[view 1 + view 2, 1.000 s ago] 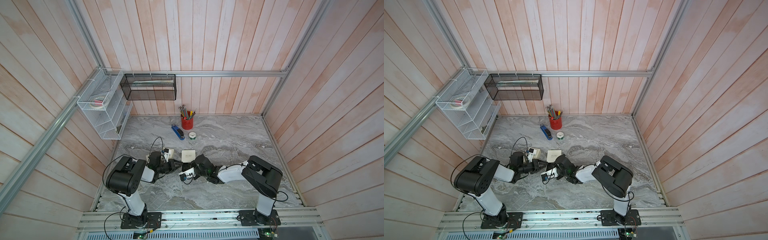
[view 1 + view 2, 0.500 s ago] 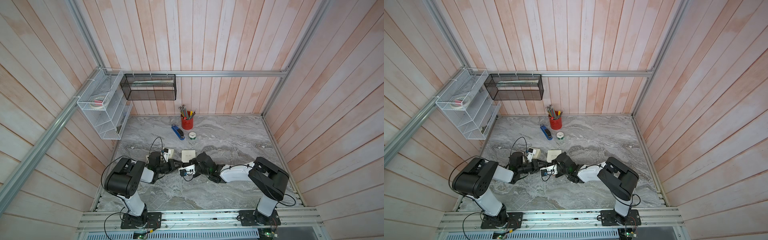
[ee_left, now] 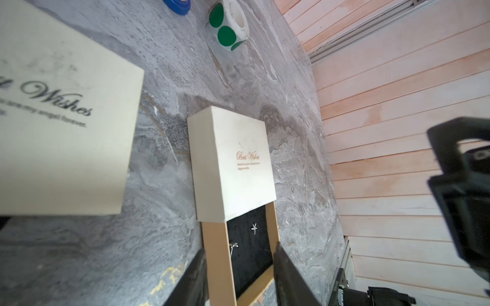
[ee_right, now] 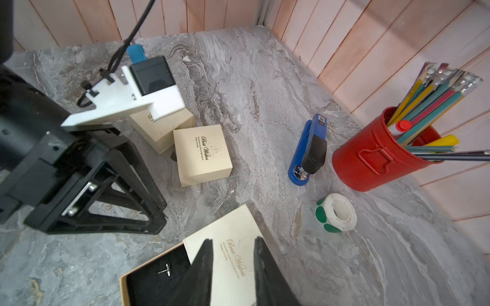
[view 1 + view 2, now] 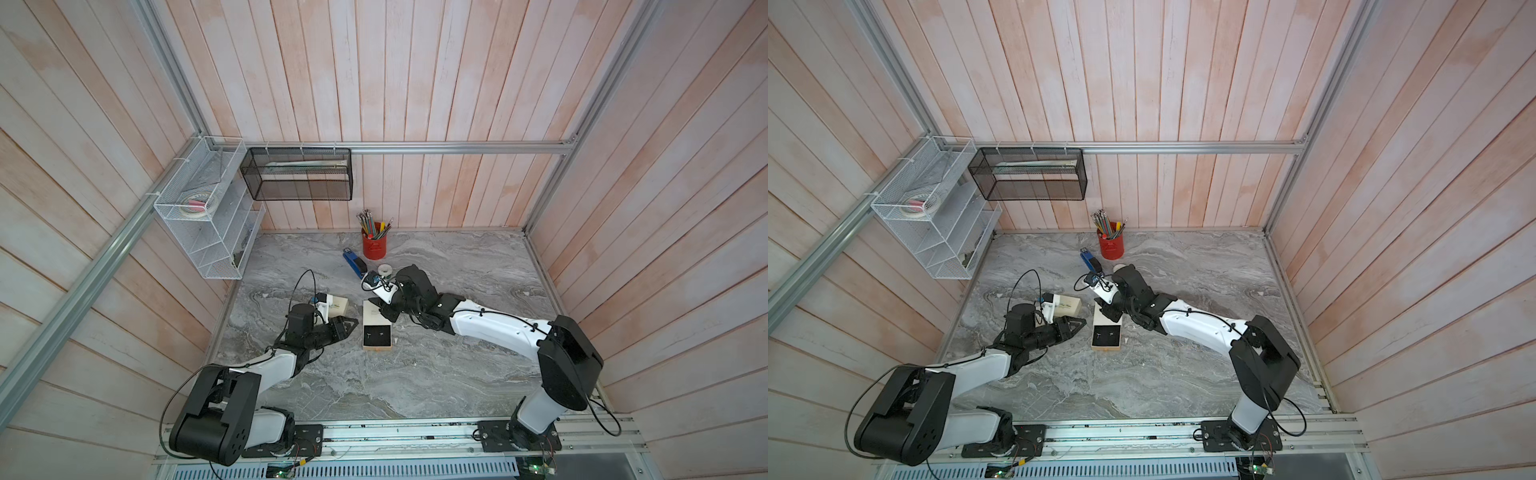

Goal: Place the earrings into the drawer-style jewelry box
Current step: Pick up the earring from the inner lining.

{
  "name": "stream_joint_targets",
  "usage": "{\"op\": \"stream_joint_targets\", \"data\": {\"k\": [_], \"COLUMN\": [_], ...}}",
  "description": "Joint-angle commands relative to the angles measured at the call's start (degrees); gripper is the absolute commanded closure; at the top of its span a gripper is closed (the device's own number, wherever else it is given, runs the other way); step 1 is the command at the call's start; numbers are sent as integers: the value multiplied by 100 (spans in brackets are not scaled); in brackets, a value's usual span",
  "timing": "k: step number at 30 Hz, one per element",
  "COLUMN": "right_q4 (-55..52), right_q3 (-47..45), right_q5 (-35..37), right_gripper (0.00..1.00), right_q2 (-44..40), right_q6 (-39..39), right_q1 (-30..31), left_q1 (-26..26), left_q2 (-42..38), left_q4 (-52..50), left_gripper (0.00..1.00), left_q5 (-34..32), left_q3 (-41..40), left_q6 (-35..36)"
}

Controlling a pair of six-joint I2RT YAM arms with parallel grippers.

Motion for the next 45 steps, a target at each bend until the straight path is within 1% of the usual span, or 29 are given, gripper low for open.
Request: {"op": "stream_joint_targets", "data": {"k": [1,5,8,11,15,17,19,21,29,34,40,45], "right_q4": [-1295,-1683,-1898,-2055,-2461,-2628,-2788,-2942,-3185,-3206,-3190,-3203], "right_q3": [504,922,1088,1160,1364,1454,1536,1635,1927,1934,1998,2038], "right_q5": [-44,-333,-567,-664,-875,-758,-633,-558,-279,-195,-147,-180], "right_gripper": [76,86,89,89,83,81,78,77,73,71,66,67], "right_q2": [390,711,943,1091,1311,1419,1521,1639,1987,2079,2177,2249], "right_q6": [319,568,834,1068,1052,926,752,643,373,339,335,321], "right_q1": [13,-11,-29,-35,-19,56,146,199,381,433,450,465], "left_q1": [-133,-305,-363,-370,-369,-276,-102,8,17,14,14,11], "left_q2": [-2,206,232,214,237,231,213,191,107,149,204,233], "left_q4": [-296,-121,-157,-453,-481,-211,269,502,907,1113,1160,1159], "left_gripper": [58,59,60,60,60,61,60,61,58,57,57,57], "left_q5": [-211,-157,-104,-179,-196,-34,221,327,639,658,659,667], "left_q3": [-128,-91,-69,9,-16,-160,-416,-585,-775,-872,-854,-856], "left_q6": [62,-46,11,189,130,-86,-365,-484,-514,-592,-593,-584]}}
